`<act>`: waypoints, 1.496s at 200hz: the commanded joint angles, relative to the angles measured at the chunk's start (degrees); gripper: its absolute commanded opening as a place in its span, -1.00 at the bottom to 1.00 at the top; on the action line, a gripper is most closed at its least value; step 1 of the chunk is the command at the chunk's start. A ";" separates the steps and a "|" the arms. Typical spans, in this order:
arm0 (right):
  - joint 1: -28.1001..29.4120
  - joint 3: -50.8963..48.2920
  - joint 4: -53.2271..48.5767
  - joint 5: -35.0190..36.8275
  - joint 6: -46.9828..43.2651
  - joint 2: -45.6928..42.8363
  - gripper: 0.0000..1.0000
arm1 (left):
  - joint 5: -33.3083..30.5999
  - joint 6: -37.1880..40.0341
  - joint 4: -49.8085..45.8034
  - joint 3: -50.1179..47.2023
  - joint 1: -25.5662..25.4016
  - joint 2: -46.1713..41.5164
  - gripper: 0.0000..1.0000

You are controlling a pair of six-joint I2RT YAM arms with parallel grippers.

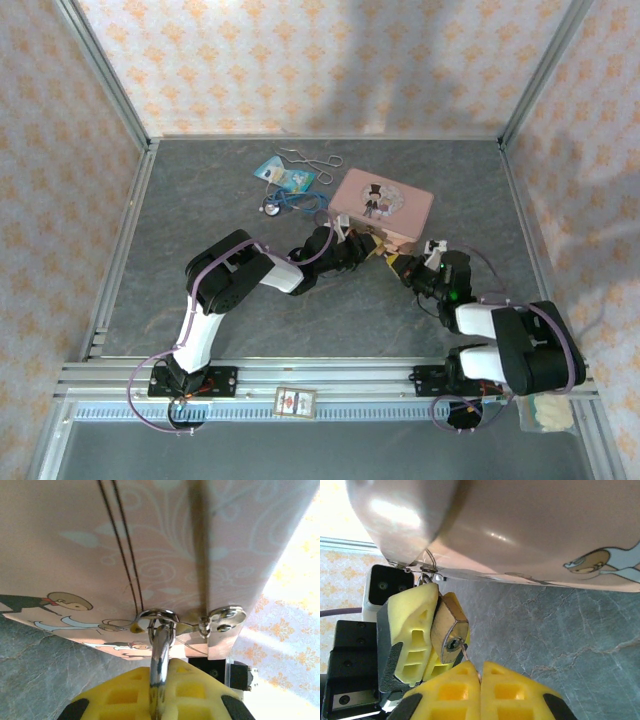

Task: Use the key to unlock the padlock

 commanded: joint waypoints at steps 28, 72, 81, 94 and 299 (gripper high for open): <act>0.34 0.99 3.59 -1.96 1.33 -2.09 -1.00 | 0.38 -0.24 6.51 0.74 -1.17 -1.69 -1.00; 0.37 0.69 -1.03 -2.12 0.22 -5.72 -1.00 | 0.20 -0.31 6.51 1.15 -1.16 -1.07 -1.00; 0.39 0.41 -1.41 -2.20 -0.03 -5.51 -1.00 | 0.23 -0.23 6.58 1.02 -1.19 -1.07 -1.00; 0.36 0.04 -0.96 -2.05 -0.09 -4.96 -1.00 | 0.17 -0.31 6.69 1.08 -1.17 -1.11 -1.00; -0.98 5.80 15.86 -10.59 -0.43 16.40 -1.00 | 6.09 -8.85 21.16 -1.84 -3.83 -2.41 -1.00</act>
